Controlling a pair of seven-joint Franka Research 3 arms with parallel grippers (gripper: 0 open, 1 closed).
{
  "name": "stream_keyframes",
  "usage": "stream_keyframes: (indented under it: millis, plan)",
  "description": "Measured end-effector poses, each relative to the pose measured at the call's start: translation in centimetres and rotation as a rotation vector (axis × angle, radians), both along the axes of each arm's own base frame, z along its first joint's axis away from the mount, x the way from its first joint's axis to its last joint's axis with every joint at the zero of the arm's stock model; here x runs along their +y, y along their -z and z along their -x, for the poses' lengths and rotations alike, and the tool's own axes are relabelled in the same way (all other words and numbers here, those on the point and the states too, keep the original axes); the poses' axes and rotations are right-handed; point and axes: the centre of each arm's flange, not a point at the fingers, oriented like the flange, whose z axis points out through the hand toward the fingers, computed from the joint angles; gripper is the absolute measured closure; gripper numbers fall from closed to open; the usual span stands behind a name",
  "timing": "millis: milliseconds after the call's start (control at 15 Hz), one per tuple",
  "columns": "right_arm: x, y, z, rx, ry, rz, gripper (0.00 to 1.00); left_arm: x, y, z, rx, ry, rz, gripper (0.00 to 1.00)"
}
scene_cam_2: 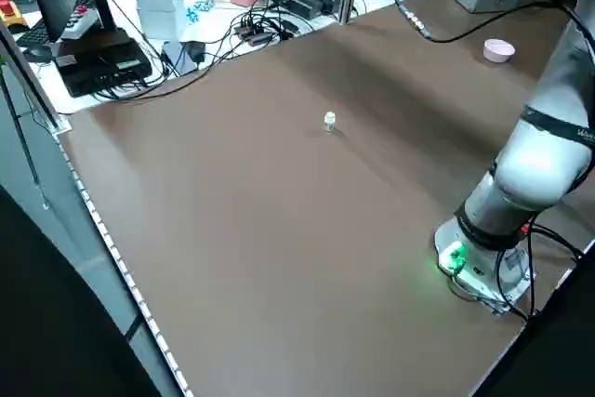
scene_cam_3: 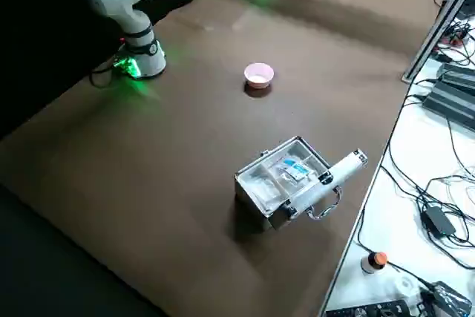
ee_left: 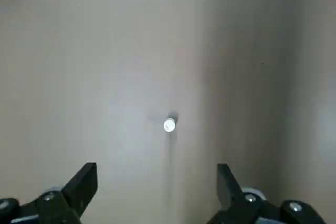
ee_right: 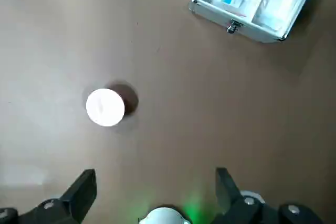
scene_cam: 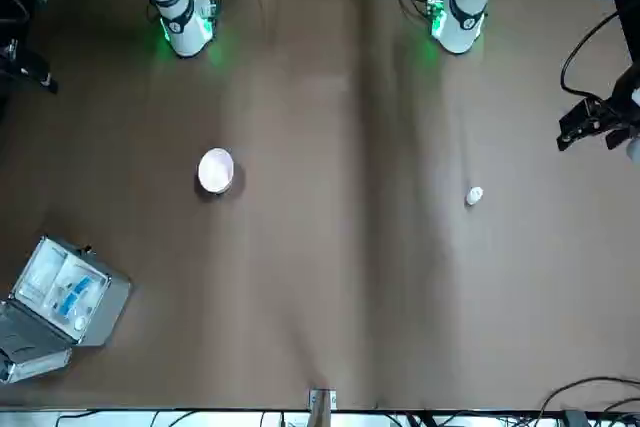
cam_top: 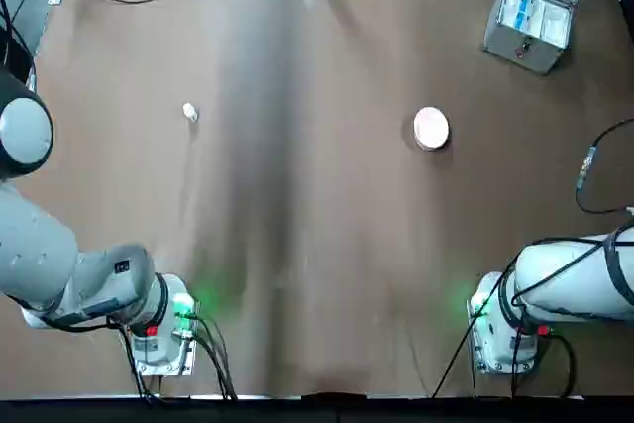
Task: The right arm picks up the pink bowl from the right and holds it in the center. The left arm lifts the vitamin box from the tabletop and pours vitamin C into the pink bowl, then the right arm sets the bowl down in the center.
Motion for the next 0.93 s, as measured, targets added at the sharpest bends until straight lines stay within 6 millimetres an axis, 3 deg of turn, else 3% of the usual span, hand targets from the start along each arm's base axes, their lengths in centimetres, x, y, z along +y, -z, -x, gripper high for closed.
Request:
stream_keyframes:
  millis: [667, 800, 933]
  plan:
    - [1.5, 0.6, -0.1, 0.011, -0.029, -0.001, 0.0, 0.1, 0.8, -0.4, 0.013, 0.004, 0.029, 0.0]
    - [2.9, 2.2, -0.7, 0.014, -0.054, -0.002, 0.0, 0.5, 2.3, -1.3, 0.028, 0.001, 0.057, 0.0]
    - [4.4, 5.4, -1.5, 0.018, -0.079, -0.006, 0.0, 1.3, 4.8, -2.6, 0.057, -0.006, 0.07, 0.0]
